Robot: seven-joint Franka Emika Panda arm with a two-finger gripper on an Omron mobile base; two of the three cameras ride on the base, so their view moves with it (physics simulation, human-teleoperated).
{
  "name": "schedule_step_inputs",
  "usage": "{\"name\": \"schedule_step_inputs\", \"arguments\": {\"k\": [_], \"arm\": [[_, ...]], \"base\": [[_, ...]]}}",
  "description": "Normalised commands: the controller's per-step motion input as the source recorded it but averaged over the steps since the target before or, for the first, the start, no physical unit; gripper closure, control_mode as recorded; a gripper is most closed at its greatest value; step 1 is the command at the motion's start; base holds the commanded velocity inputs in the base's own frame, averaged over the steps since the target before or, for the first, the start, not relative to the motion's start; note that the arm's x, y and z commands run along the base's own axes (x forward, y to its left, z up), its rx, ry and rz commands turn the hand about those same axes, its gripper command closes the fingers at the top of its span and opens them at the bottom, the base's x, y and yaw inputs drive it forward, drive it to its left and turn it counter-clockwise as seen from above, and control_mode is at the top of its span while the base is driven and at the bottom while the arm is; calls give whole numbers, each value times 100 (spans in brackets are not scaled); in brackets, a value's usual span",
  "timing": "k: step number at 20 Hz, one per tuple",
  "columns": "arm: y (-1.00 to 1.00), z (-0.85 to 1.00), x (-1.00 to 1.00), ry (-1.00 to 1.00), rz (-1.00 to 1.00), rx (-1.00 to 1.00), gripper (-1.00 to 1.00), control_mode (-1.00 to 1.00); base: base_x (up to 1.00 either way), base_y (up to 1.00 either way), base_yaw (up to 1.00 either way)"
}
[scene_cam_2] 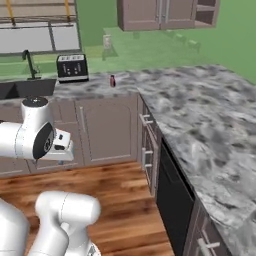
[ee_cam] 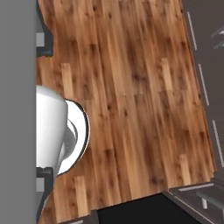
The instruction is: There is a wine glass and glass cup on the dining counter. Place the wine bottle next to the wine glass and the juice bottle next to the glass cup.
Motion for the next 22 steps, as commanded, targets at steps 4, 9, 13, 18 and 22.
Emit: {"name": "schedule_step_inputs", "arguments": {"k": [4,9,13,18,22], "arm": [[0,0,0,0,0,0,-100,100],[0,0,0,0,0,0,-100,100],[0,0,0,0,0,0,-100,100],[0,0,0,0,0,0,-100,100],[0,0,0,0,0,0,-100,100]], "base": [[94,8,4],[79,-5,0],[71,-19,0],[71,-19,0],[70,-17,0]]}}
